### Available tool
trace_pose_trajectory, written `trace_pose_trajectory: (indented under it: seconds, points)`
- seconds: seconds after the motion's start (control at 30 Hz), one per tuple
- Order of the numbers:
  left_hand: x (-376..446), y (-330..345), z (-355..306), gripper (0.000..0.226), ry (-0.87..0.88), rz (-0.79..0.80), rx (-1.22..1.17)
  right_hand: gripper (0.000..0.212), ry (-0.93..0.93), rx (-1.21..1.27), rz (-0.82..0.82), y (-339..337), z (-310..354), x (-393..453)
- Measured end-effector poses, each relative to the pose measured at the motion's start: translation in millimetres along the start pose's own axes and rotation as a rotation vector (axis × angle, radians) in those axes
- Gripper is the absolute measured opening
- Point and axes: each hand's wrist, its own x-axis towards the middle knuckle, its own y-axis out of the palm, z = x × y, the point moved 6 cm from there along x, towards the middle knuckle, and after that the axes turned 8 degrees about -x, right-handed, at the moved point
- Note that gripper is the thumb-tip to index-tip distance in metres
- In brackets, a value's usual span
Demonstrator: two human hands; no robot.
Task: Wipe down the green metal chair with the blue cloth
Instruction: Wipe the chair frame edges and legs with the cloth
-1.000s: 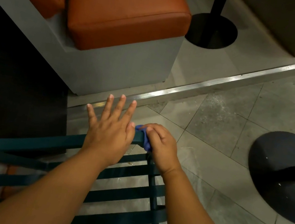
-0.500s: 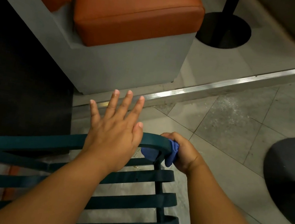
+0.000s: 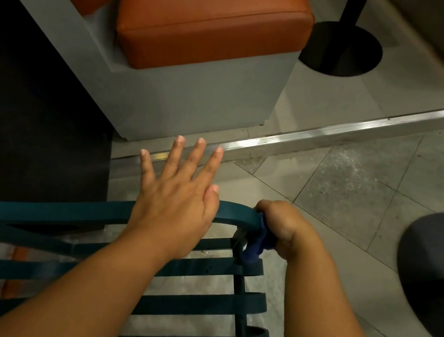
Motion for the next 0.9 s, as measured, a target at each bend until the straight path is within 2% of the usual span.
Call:
trace_pose_trajectory:
  seconds: [0.13, 0.27, 0.33, 0.37, 0.43, 0.5, 0.53, 0.6, 0.67, 0.77, 0.87, 0.9]
  points:
    - [0.6, 0.3, 0.1, 0.056, -0.003, 0.004, 0.017, 0.032, -0.276, -0.199, -0.226, 5.8, 34.7, -52.5]
    - [1.2, 0.7, 0.3, 0.054, -0.015, 0.02, 0.027, 0.043, -0.57, -0.072, -0.597, 61.8, 35.9, -99.1]
    - [0.7, 0.3, 0.7, 0.055, -0.015, 0.025, 0.023, 0.042, -0.736, 0.021, -0.668, 70.4, 23.3, -101.0]
    - [0.7, 0.1, 0.5, 0.056, -0.011, 0.026, 0.018, 0.043, -0.762, 0.083, -0.666, 66.5, 13.6, -92.3]
    - [1.1, 0.0, 0.7, 0.057, -0.002, 0.027, 0.014, 0.044, -0.644, 0.294, -0.635, 54.9, -7.8, -62.8]
    - [1.2, 0.3, 1.3, 0.057, 0.005, 0.02, 0.016, 0.042, -0.426, 0.551, -0.506, 45.5, -26.9, -33.1]
    - [1.3, 0.7, 1.6, 0.056, 0.007, 0.013, 0.014, 0.039, -0.343, 0.594, -0.421, 41.8, -33.5, -21.2]
    - [1.0, 1.6, 2.0, 0.056, 0.011, 0.003, 0.008, 0.033, -0.223, 0.508, -0.249, 33.4, -36.9, -6.3]
    - [1.3, 2.2, 2.6, 0.057, 0.014, 0.0, 0.011, 0.028, -0.101, 0.335, -0.143, 25.8, -37.7, 5.6]
    - [1.7, 2.4, 3.3, 0.056, 0.017, -0.008, 0.011, 0.014, 0.015, 0.073, -0.121, 13.0, -25.1, 11.2]
    - [1.8, 2.6, 3.7, 0.056, 0.021, -0.015, 0.005, 0.009, -0.034, 0.068, -0.169, 8.7, -7.5, -5.9]
    - [2.0, 2.5, 3.9, 0.056, 0.021, -0.018, 0.002, 0.015, -0.062, 0.064, -0.215, 11.0, -4.4, -19.5]
